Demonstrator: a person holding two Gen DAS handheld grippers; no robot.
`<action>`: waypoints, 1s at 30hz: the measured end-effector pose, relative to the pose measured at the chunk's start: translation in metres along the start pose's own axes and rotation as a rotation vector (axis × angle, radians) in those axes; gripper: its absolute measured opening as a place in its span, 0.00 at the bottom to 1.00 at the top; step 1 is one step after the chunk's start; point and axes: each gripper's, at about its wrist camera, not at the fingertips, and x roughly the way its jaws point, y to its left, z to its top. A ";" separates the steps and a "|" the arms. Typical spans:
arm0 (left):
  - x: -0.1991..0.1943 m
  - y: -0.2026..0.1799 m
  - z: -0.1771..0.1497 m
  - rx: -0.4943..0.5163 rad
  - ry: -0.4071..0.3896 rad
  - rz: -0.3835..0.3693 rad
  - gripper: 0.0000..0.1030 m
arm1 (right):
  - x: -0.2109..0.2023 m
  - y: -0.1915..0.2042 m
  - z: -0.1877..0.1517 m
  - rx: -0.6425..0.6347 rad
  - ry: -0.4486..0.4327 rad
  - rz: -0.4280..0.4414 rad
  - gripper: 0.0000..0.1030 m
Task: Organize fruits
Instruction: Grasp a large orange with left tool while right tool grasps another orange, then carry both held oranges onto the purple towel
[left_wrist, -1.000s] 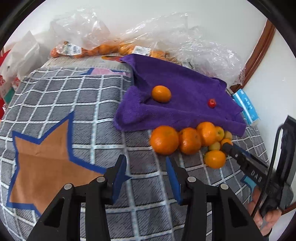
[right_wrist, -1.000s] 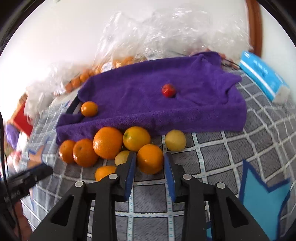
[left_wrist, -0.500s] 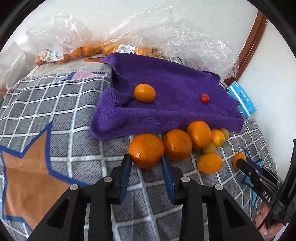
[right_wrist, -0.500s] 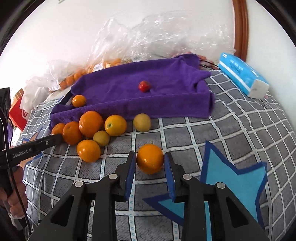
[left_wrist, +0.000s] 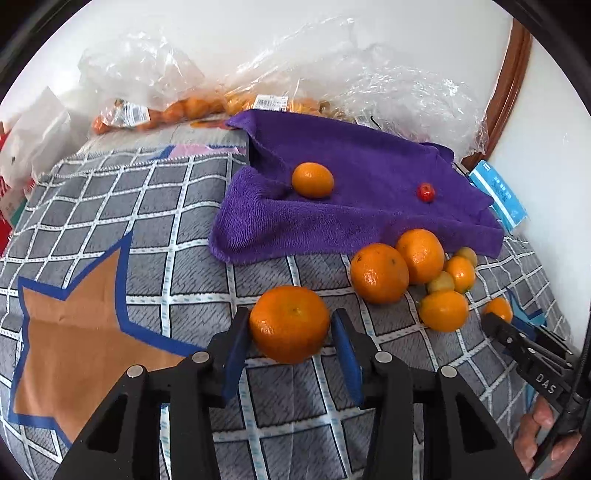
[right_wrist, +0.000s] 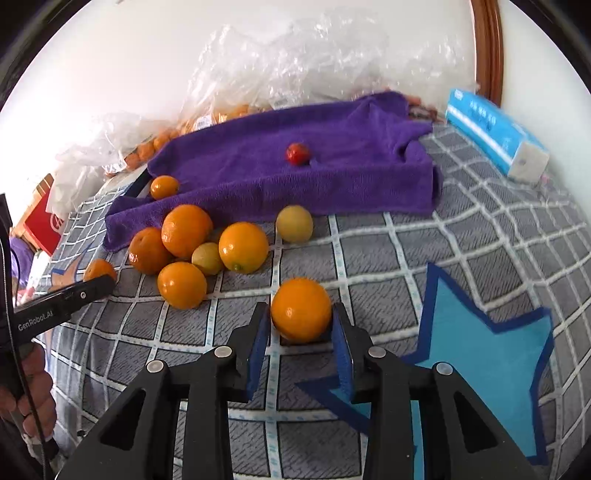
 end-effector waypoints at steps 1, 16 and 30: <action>-0.001 -0.001 -0.003 0.000 -0.017 0.006 0.38 | 0.000 0.001 -0.001 -0.004 -0.009 -0.005 0.33; -0.003 0.014 -0.005 -0.097 -0.037 -0.095 0.38 | -0.003 -0.006 -0.001 0.026 -0.004 0.048 0.32; -0.020 0.018 -0.008 -0.125 -0.129 -0.160 0.38 | -0.020 0.003 -0.007 -0.018 -0.100 0.012 0.31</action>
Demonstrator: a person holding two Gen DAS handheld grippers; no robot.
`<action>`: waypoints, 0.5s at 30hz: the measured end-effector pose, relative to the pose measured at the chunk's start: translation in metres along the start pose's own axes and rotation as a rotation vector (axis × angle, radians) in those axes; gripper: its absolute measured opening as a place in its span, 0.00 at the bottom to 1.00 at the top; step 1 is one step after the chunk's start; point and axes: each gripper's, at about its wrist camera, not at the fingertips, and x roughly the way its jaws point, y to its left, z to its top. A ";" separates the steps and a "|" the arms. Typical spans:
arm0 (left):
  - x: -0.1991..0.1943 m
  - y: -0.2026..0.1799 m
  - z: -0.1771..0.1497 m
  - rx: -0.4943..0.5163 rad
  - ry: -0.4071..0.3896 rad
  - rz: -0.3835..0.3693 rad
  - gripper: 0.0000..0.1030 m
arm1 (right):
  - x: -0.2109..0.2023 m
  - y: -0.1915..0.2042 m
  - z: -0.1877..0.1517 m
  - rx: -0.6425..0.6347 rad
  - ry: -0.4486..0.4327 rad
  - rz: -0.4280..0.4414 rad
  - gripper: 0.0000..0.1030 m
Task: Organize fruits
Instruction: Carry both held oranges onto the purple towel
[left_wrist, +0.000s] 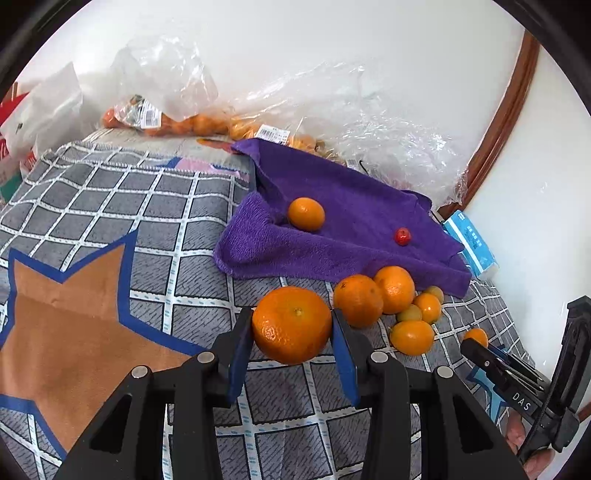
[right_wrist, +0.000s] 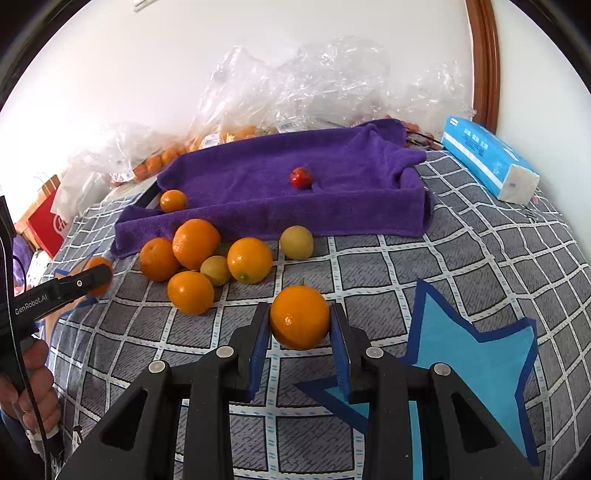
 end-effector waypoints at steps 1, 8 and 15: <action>-0.001 -0.002 0.000 0.007 -0.002 -0.003 0.38 | -0.002 -0.001 0.000 0.003 -0.009 0.005 0.31; -0.009 -0.011 0.011 0.002 0.048 -0.063 0.38 | -0.011 0.002 0.018 0.020 -0.030 0.042 0.31; -0.023 -0.034 0.049 0.070 0.008 -0.002 0.38 | -0.021 0.009 0.064 -0.011 -0.120 0.031 0.31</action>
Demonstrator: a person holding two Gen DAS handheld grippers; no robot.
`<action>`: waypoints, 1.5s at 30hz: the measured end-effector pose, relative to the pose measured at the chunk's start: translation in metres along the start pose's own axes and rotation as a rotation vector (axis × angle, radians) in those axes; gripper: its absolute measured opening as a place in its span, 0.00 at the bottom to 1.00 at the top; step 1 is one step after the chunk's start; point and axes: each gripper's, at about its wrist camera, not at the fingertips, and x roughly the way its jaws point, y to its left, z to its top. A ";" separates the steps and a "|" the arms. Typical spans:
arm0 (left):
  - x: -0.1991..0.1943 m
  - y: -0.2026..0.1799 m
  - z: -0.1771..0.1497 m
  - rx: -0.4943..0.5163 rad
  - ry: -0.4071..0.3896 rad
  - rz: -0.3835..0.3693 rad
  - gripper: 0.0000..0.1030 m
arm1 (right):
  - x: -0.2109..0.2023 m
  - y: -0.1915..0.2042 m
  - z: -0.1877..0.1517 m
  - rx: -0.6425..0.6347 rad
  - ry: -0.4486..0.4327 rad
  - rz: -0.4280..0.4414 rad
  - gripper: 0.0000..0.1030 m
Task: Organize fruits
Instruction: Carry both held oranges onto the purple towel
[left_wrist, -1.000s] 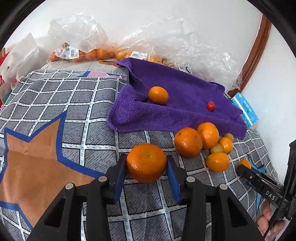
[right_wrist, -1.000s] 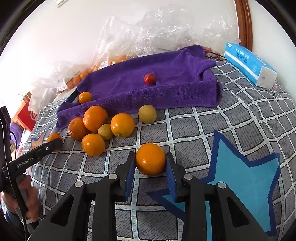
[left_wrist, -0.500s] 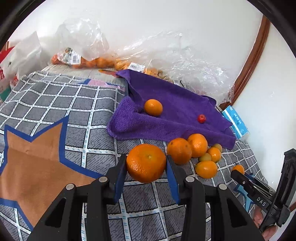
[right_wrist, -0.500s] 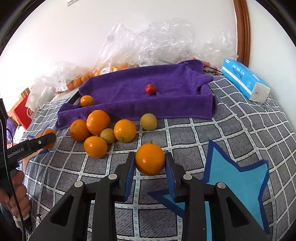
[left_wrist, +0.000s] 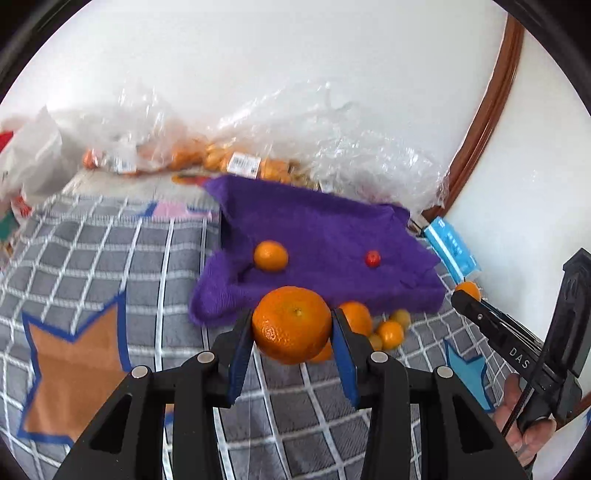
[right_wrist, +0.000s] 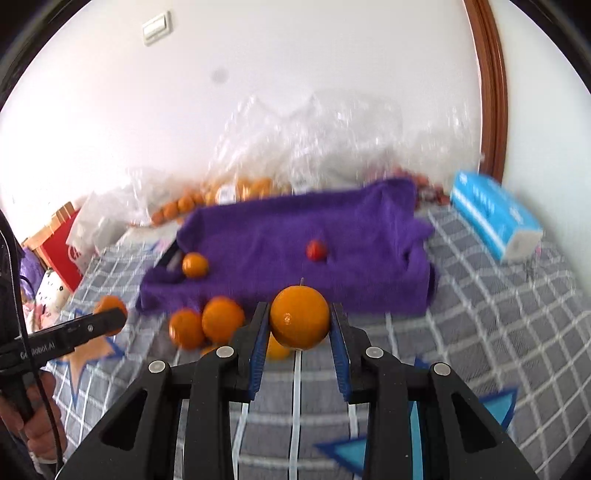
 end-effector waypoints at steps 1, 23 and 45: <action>0.000 -0.002 0.007 0.007 -0.008 0.008 0.38 | 0.002 -0.001 0.007 0.005 -0.005 0.000 0.31; 0.060 0.015 0.041 -0.014 -0.100 -0.042 0.38 | 0.076 -0.014 0.045 0.033 -0.001 -0.005 0.31; 0.092 0.008 0.026 0.030 -0.030 -0.009 0.38 | 0.105 -0.032 0.031 0.089 0.100 -0.025 0.31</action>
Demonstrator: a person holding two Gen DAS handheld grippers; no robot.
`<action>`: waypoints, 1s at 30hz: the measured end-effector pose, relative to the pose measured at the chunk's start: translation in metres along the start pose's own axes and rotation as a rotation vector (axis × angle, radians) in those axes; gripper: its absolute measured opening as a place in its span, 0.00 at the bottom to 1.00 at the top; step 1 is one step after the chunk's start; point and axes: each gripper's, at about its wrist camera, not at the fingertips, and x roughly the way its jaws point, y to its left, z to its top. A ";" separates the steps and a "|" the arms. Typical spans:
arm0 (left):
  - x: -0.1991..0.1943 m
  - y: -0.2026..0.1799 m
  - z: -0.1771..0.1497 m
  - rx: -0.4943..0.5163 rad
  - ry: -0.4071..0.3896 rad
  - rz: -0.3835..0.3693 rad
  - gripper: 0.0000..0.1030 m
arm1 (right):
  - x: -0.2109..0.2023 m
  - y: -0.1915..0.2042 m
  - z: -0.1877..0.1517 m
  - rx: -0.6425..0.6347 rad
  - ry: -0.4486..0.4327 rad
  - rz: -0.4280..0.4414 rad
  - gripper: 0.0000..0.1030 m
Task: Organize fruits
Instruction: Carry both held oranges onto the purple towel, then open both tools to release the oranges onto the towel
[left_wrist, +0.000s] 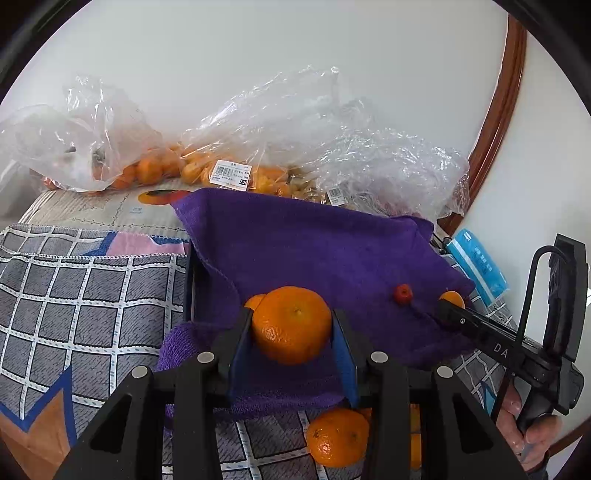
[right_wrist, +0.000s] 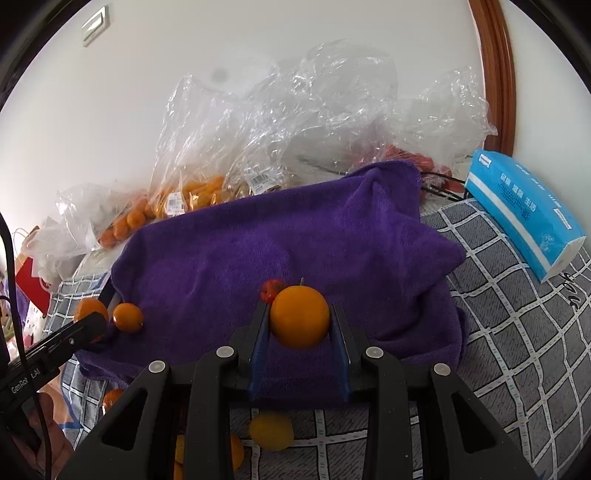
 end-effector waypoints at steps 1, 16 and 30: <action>0.001 0.000 0.000 -0.001 0.006 -0.003 0.38 | 0.002 0.002 -0.001 -0.007 0.008 0.002 0.31; 0.011 0.002 0.000 -0.008 0.052 0.006 0.38 | 0.008 0.007 -0.004 -0.041 0.035 -0.027 0.31; 0.012 0.002 0.000 -0.005 0.051 0.005 0.38 | 0.004 0.008 -0.004 -0.037 0.018 -0.016 0.35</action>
